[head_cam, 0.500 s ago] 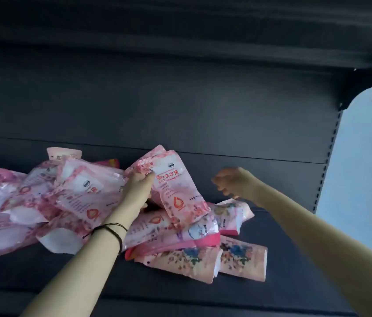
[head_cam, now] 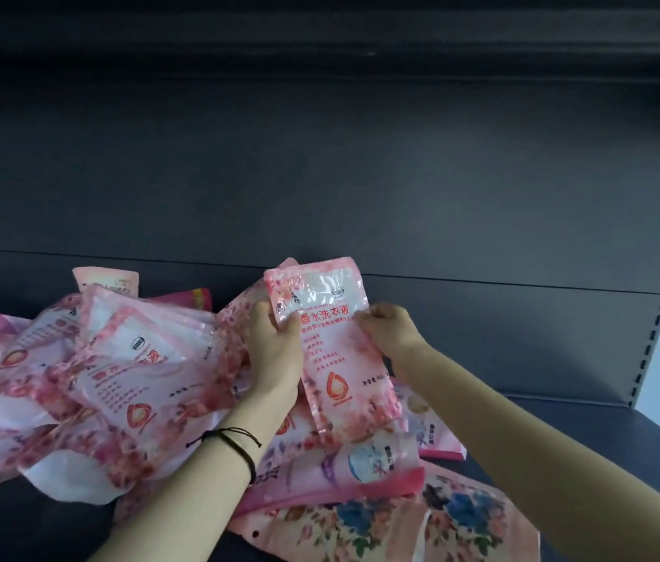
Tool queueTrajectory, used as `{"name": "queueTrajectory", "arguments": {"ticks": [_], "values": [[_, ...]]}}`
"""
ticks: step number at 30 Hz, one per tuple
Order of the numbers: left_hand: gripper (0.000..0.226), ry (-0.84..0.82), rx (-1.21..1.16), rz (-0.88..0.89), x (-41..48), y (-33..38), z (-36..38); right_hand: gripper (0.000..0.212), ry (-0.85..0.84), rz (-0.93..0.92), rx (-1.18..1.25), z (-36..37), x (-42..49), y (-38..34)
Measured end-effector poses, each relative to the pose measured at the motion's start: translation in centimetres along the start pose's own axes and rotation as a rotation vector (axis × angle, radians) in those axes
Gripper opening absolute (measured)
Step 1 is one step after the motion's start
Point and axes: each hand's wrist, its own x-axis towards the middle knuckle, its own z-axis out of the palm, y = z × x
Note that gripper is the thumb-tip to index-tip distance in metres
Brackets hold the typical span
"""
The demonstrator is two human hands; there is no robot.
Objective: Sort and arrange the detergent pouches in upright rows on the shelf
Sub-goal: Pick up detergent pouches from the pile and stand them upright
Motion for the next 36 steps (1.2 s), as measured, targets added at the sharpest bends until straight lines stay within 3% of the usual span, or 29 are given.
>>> {"name": "queueTrajectory", "arguments": {"ticks": [7, 12, 19, 24, 33, 36], "values": [[0.005, -0.114, -0.073, 0.119, -0.5, 3.3, 5.4, 0.012, 0.038, -0.199, 0.241, -7.8, -1.3, -0.3], [0.031, -0.234, -0.141, 0.046, -2.1, 4.4, 12.6, 0.018, 0.153, -0.316, 0.208, -15.6, -1.6, 0.5], [0.014, -0.476, -0.080, -0.001, -5.5, 4.1, 22.5, 0.017, 0.273, -0.243, 0.133, -26.2, -0.5, 4.2], [0.013, -0.568, -0.008, -0.057, -6.9, 3.0, 26.1, 0.008, 0.324, -0.161, 0.116, -29.6, 0.7, 6.6], [0.008, -0.829, 0.121, -0.163, -6.3, 1.3, 27.3, 0.007, 0.383, -0.126, 0.093, -32.1, 1.4, 9.7], [0.018, -0.942, 0.329, -0.089, -4.8, 2.5, 25.9, 0.010, 0.451, -0.193, -0.008, -32.3, 1.6, 9.3]]}}
